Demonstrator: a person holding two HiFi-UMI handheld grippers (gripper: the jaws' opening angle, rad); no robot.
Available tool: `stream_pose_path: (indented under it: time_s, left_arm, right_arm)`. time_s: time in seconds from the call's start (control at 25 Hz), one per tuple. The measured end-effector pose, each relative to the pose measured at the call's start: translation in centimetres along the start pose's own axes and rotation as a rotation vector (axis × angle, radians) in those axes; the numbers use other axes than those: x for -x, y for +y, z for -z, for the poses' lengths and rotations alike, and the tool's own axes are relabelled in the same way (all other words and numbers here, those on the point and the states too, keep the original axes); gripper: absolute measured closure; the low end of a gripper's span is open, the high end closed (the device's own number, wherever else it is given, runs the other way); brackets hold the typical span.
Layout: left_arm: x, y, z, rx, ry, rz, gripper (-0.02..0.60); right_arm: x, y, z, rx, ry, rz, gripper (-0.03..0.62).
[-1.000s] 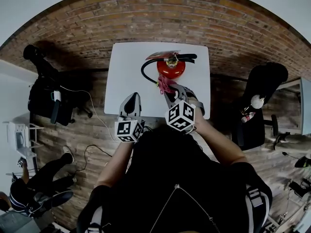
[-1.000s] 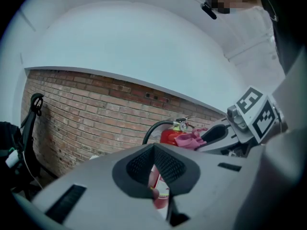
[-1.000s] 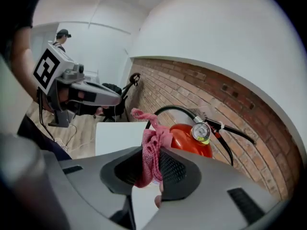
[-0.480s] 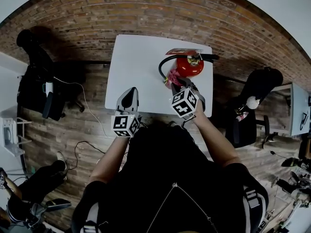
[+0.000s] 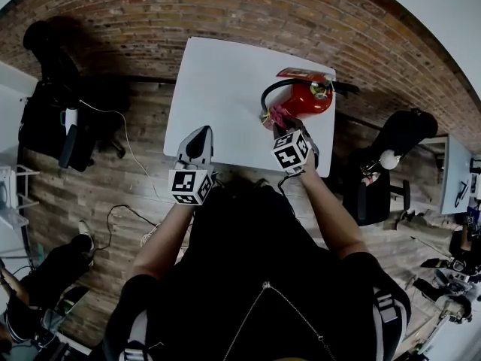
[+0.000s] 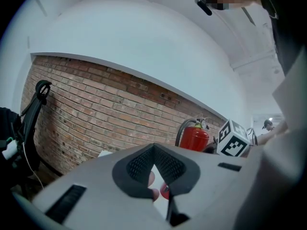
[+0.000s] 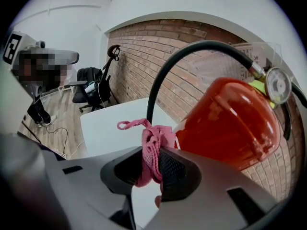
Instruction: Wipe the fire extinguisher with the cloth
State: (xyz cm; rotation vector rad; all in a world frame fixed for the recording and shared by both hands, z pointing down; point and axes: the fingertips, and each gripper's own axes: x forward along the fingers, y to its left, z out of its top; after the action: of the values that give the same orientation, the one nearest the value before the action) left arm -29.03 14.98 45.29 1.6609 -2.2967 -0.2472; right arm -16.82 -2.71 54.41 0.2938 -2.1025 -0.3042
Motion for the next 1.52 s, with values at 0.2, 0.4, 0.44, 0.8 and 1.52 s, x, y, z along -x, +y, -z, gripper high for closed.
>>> stream_pose_path:
  time_s: [0.2,0.4,0.44,0.8,1.52]
  left_arm:
    - [1.0,0.9,1.0,0.008,0.018,-0.013,0.574]
    - [2.0,1.9,1.8,0.016,0.029,-0.032,0.574]
    - [2.1,2.1,1.9,0.017,0.032,-0.036,0.574]
    - [2.9,3.2,2.6,0.019,0.046,-0.061,0.574]
    - [2.8,3.8,4.0,0.023,0.088,-0.076,0.574]
  right_arm:
    - [-1.6,0.6,0.7,-0.018,0.006,0.001,0.493]
    - [-3.6,1.3,1.8,-0.024,0.032,0.0,0.493]
    - [-4.0,1.5,2.0,-0.028,0.039,-0.002,0.493]
    - [-7.1,2.5,4.0,-0.065,0.066,-0.014,0.491]
    - [-11.4,4.3,6.5,-0.053,0.092,-0.021,0.491]
